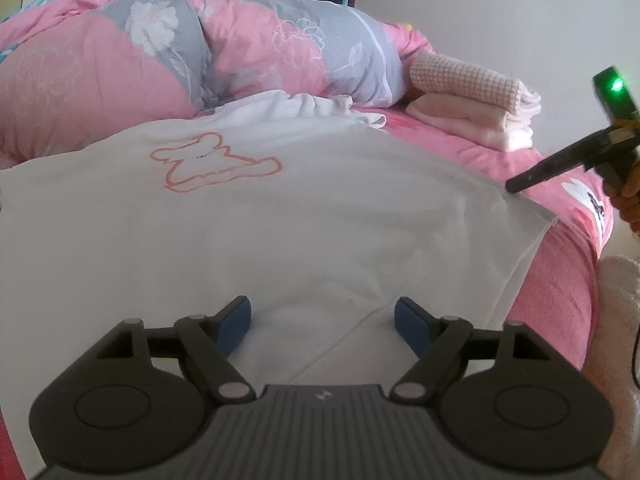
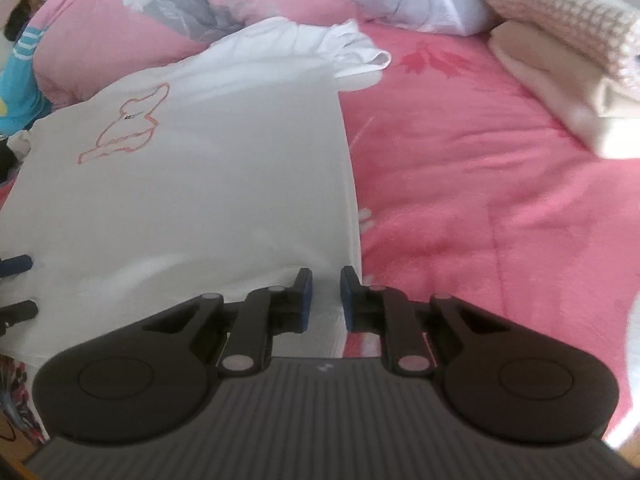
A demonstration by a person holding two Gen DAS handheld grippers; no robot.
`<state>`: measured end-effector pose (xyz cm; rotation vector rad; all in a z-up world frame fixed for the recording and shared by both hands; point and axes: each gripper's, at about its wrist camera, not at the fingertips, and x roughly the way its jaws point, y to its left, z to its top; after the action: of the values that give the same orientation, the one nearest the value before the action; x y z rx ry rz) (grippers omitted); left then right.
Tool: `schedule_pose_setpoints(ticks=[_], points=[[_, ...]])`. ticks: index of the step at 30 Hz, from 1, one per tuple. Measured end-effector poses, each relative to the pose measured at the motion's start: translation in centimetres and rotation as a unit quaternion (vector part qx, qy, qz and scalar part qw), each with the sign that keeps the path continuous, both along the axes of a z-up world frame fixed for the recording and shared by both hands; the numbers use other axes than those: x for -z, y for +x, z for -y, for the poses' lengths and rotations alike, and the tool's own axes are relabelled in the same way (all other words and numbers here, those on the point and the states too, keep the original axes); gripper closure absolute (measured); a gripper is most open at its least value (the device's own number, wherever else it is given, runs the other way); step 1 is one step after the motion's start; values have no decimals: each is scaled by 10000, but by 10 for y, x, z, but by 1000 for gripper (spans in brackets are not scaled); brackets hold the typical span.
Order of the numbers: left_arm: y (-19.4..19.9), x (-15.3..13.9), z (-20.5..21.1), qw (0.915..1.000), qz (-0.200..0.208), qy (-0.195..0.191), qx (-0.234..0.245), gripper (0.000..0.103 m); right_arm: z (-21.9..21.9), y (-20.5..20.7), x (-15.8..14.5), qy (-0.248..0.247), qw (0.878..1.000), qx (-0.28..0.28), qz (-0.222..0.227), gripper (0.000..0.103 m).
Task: Fold clothes
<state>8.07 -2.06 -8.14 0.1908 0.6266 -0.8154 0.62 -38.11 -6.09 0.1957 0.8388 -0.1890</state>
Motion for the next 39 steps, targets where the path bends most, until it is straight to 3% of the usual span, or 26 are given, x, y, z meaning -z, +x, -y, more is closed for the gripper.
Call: schedule_pose_setpoints(ticks=[2, 6, 11, 17, 20, 24, 29, 32, 39], points=[[-1, 0, -1, 10000, 2, -13, -26, 22, -10, -9, -7, 94, 9997, 80, 216, 87], [-11, -2, -8, 9997, 59, -97, -221, 22, -17, -36, -15, 766, 9942, 320, 681, 85], [-43, -12, -39, 9953, -61, -666, -696, 22, -6, -85, -5, 1917, 9716, 849, 1100, 79], [-78, -22, -91, 9778, -194, -1033, -1811, 21, 11, -107, 16, 2702, 9461, 1238, 1285, 69], [-81, -20, -108, 9688, -386, -970, -2246, 21, 18, -110, 25, 2934, 9373, 1284, 1372, 62], [-73, -20, -124, 9547, -570, -860, -2790, 21, 34, -103, 28, 3049, 9336, 1246, 1412, 61], [-44, -10, -145, 9343, -944, -1173, -3231, 25, 60, -81, 29, 3090, 9349, 1111, 1350, 60], [-27, -2, -147, 9298, -1062, -1291, -3279, 29, 78, -61, 41, 3285, 9303, 1157, 1147, 60], [13, 6, -150, 9291, -1198, -1571, -3127, 35, 94, -25, 57, 3679, 9210, 769, 1021, 60]])
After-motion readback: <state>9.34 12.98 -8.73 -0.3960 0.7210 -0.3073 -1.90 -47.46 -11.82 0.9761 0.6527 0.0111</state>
